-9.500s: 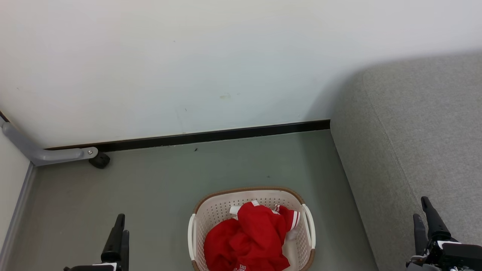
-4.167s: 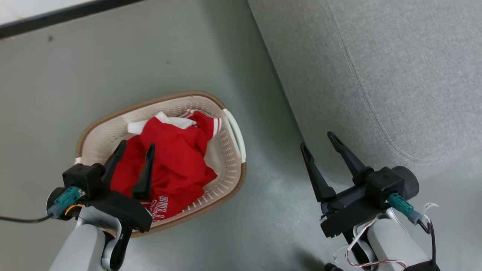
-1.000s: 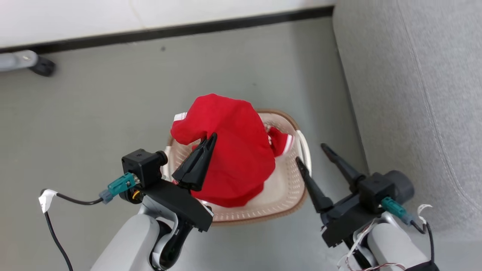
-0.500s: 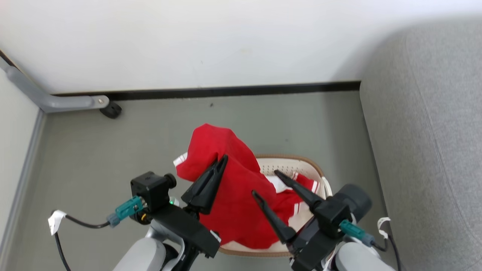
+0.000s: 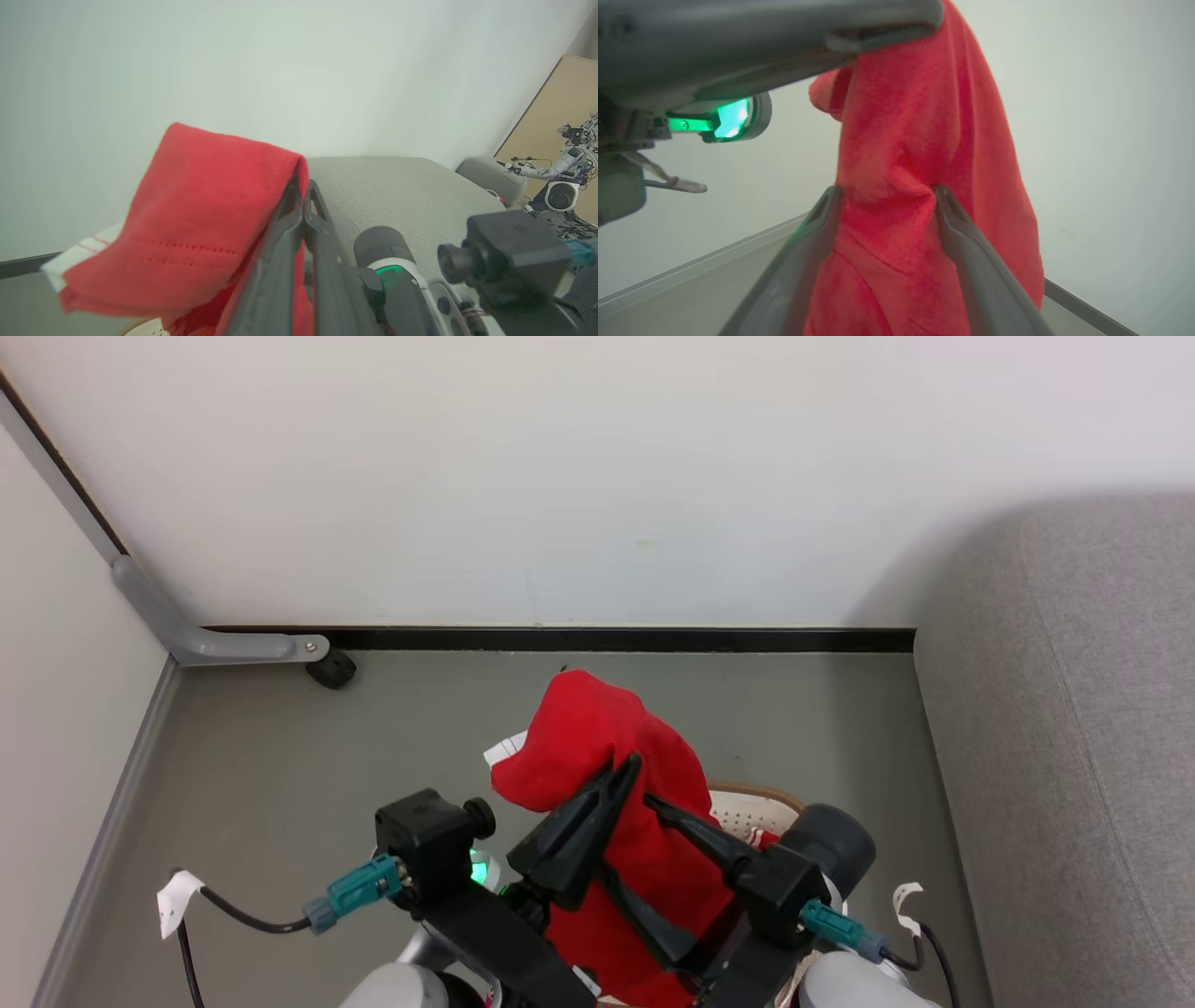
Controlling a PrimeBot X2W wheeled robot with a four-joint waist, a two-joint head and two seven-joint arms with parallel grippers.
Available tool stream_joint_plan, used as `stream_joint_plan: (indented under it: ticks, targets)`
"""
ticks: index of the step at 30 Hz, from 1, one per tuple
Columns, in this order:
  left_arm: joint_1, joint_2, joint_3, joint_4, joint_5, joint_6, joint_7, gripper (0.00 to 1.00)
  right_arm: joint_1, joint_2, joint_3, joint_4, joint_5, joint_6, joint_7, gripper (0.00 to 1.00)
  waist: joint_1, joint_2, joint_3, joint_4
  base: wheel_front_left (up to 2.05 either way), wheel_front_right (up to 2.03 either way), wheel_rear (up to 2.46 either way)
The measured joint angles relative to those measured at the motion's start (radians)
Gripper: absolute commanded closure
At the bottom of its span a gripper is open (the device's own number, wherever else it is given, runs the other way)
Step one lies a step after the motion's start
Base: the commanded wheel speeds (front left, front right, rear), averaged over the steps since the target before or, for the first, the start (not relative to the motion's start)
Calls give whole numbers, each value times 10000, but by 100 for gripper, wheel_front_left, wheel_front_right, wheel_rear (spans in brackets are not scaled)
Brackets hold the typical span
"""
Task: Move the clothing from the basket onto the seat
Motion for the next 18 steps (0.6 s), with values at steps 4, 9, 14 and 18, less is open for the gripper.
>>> stream_joint_plan:
  ticks: [4, 9, 14, 18]
  targets:
    - [345, 82, -92, -683, 0, 15, 199, 100, -3, -54, 2, 56, 142, 0, -29, 0, 1, 0, -116, 129, 0, 0, 0]
    - [601, 364, -50, -1302, -19, 128, 376, 100, -3, -178, -6, 119, 146, 0, -40, 0, 1, 0, -172, 193, 0, 0, 0]
    - [758, 520, 12, -1697, -121, 282, 660, 100, -4, -259, -165, 169, 366, 0, -40, 100, 1, 2, -195, 208, 0, 0, 0]
    - [846, 754, 420, -1697, -138, 617, 777, 80, -11, -240, -100, 46, 686, 2, -40, 100, 1, 2, -170, 162, 0, 0, 0]
